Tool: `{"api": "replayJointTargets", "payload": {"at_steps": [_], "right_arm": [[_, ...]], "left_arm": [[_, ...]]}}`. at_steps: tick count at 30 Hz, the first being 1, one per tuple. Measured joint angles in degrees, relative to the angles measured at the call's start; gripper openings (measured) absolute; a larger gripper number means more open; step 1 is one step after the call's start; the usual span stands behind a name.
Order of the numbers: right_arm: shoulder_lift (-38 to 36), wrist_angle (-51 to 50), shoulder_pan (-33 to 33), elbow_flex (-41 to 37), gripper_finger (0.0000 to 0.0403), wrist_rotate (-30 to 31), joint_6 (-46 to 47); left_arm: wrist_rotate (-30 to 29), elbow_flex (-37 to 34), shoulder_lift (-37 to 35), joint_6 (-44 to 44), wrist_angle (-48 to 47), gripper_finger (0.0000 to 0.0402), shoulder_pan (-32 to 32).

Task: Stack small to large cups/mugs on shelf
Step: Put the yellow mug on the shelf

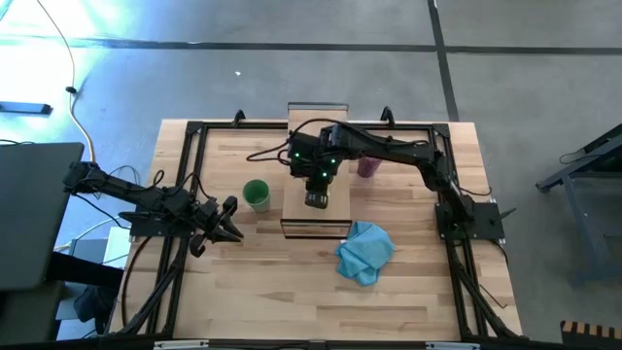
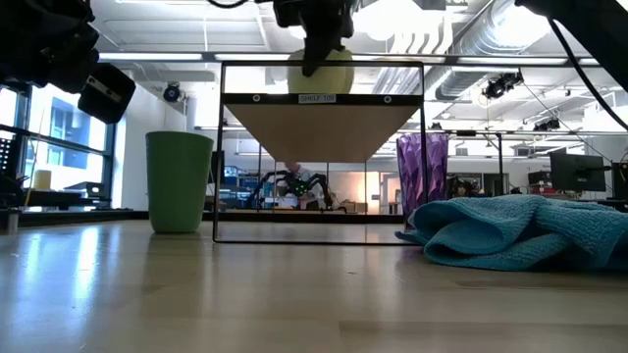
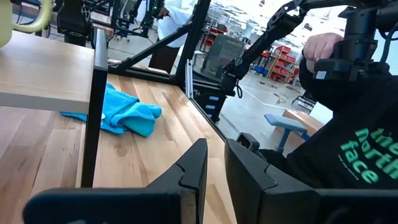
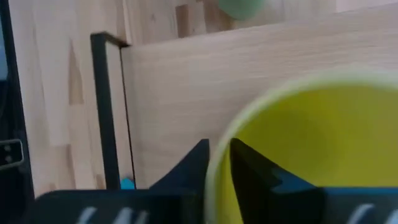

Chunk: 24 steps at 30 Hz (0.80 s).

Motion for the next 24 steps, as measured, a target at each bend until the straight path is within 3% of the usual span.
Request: {"api": "replayJointTargets", "payload": {"at_steps": [6, 20, 24], "right_arm": [[-0.28, -2.18, 0.93, 0.13, 0.0011, 0.52, -5.45], [-0.26, -6.92, 3.91, 0.13, 0.0023, -0.14, -12.64], [-0.09, -7.13, 4.04, 0.04, 0.0043, -0.63, -11.97]], "left_arm": [[0.00, 0.00, 0.00, 0.00, 0.00, 0.0047, 0.01], [0.00, 0.00, 0.00, 0.00, 0.02, 0.0046, 0.01], [-0.04, 0.00, 0.00, 0.00, 0.02, 0.0046, 0.01]]}}
